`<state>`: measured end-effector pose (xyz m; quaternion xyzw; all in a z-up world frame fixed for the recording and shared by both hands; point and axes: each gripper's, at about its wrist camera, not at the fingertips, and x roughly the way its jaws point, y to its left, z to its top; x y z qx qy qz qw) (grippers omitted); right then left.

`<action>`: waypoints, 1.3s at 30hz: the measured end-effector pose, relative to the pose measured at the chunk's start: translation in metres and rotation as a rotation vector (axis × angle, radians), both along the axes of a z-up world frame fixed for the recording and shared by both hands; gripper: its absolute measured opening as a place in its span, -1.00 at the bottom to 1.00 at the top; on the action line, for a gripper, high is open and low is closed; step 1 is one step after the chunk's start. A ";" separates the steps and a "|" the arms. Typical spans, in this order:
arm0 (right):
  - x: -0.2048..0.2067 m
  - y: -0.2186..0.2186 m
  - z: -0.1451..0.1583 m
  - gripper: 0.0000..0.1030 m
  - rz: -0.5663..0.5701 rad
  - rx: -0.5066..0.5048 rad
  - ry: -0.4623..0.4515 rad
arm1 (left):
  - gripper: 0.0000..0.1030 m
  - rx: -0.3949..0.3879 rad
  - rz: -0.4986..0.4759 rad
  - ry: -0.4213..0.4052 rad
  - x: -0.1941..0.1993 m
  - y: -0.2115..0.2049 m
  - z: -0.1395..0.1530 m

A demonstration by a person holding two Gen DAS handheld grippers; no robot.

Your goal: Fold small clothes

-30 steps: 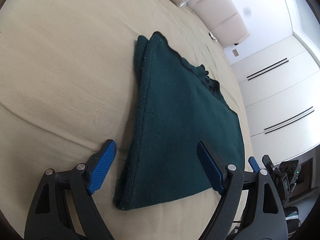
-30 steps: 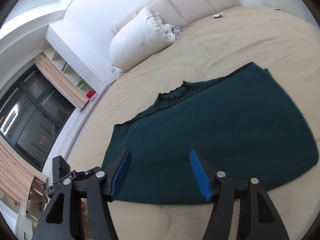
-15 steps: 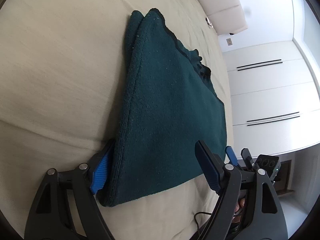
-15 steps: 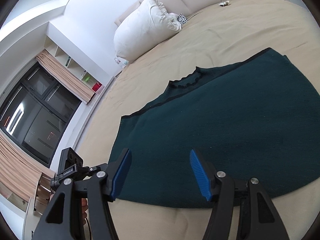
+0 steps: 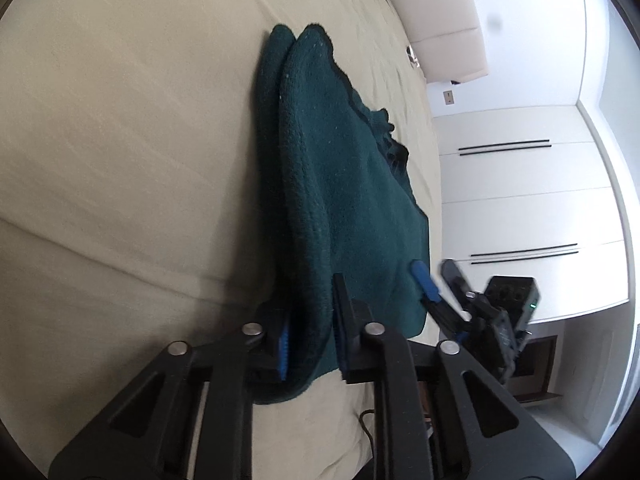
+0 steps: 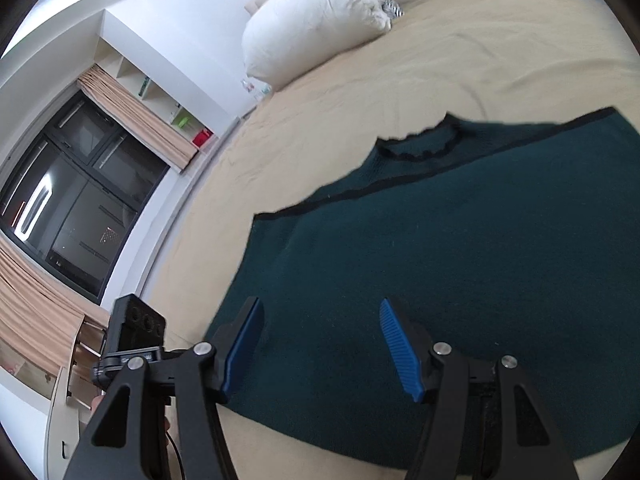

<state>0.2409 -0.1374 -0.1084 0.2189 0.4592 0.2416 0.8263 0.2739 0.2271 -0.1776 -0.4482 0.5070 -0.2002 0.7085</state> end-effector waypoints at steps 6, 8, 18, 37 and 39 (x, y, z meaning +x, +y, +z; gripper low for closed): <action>0.009 -0.001 -0.030 0.26 -0.010 0.011 0.032 | -0.76 0.002 0.022 -0.015 -0.002 -0.001 0.001; 0.008 -0.002 -0.029 0.28 -0.006 0.017 0.029 | -0.77 -0.006 0.030 -0.018 -0.003 -0.002 0.001; 0.004 -0.034 -0.019 0.28 -0.038 0.159 0.050 | -0.79 0.015 0.022 -0.091 0.014 -0.027 0.032; 0.066 -0.139 -0.032 0.45 -0.051 0.397 0.214 | -0.79 0.276 -0.377 -0.241 0.084 -0.287 0.038; 0.071 -0.134 -0.032 0.45 -0.031 0.390 0.214 | -0.78 0.313 -0.393 -0.253 0.080 -0.293 0.031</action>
